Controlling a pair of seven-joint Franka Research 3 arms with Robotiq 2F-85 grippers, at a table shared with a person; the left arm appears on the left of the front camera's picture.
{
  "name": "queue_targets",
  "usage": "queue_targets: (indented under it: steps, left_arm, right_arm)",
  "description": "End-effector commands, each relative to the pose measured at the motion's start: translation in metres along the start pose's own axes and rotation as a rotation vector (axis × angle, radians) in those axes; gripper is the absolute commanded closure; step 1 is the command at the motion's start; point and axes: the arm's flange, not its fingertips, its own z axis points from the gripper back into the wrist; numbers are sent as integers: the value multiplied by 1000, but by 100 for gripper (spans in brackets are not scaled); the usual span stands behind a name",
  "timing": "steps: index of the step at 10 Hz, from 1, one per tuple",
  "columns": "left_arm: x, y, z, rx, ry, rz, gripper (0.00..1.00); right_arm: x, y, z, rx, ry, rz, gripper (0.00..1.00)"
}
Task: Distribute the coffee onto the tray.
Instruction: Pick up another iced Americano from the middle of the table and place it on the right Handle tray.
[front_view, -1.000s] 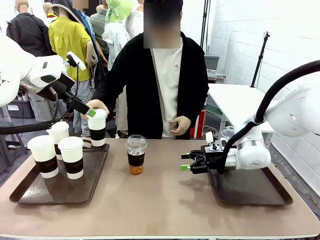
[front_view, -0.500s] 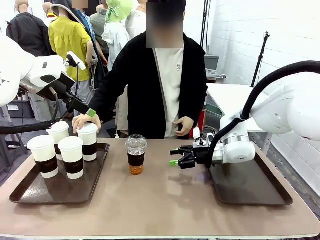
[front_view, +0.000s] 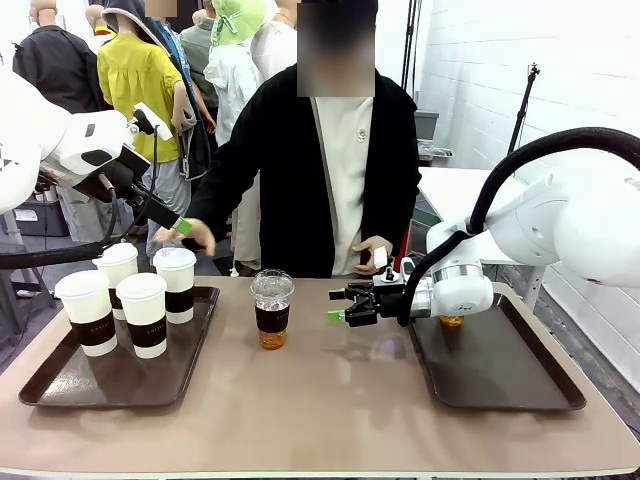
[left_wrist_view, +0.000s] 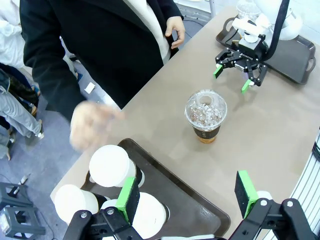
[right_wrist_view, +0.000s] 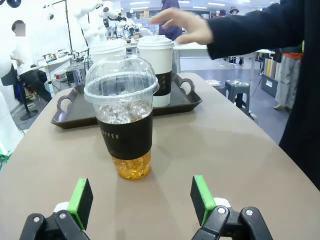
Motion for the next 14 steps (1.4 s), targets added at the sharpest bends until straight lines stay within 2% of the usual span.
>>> queue_targets:
  steps: [1,10,14]
  left_arm:
    - [0,1,0,-4,1,9,0]
    - [0,1,0,-4,1,9,0]
    - [0,1,0,-4,1,9,0]
  right_arm:
    - [-2,-11,-15,16,-5,-30,0]
    - [-6,-16,-64,141,-8,-67,0]
    - [-4,-9,-79,176,-6,-5,0]
